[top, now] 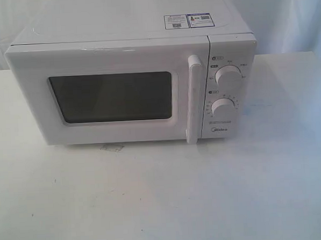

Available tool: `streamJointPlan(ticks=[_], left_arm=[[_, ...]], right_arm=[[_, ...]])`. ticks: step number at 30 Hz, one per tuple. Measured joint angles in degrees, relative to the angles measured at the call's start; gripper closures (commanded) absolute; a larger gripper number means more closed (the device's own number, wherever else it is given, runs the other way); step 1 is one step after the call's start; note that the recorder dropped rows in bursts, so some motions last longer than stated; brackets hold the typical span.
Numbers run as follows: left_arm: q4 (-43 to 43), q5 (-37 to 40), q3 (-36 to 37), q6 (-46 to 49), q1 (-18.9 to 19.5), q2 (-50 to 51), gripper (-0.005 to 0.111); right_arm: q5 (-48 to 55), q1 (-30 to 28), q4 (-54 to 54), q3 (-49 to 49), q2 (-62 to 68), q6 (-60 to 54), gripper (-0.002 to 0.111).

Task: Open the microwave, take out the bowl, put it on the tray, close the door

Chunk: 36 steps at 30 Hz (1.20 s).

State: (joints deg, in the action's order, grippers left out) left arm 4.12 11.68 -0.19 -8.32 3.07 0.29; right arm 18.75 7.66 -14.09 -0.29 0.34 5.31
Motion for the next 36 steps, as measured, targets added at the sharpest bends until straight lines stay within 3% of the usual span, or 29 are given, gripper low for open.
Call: streamJointPlan(ticks=[12,21,27,31,36], left_arm=[[0.0,0.0,0.0,0.0,0.0,0.0,0.107],[0.0,0.0,0.0,0.0,0.0,0.0,0.107],[0.0,0.0,0.0,0.0,0.0,0.0,0.107],[0.0,0.0,0.0,0.0,0.0,0.0,0.107],[0.0,0.0,0.0,0.0,0.0,0.0,0.107]], right_arm=[[-7.8,0.0,-1.1,0.0,0.0,-8.0,0.108],[-36.2,0.0,-1.1,0.2,0.0,-8.6,0.108],[-50.3,0.0,-0.9,0.0,-0.1,6.7,0.108],[-47.0,0.0,2.9,-5.0,0.7,11.0,0.108],[-28.7,0.0,6.3,-16.8,11.0,15.7,0.108]])
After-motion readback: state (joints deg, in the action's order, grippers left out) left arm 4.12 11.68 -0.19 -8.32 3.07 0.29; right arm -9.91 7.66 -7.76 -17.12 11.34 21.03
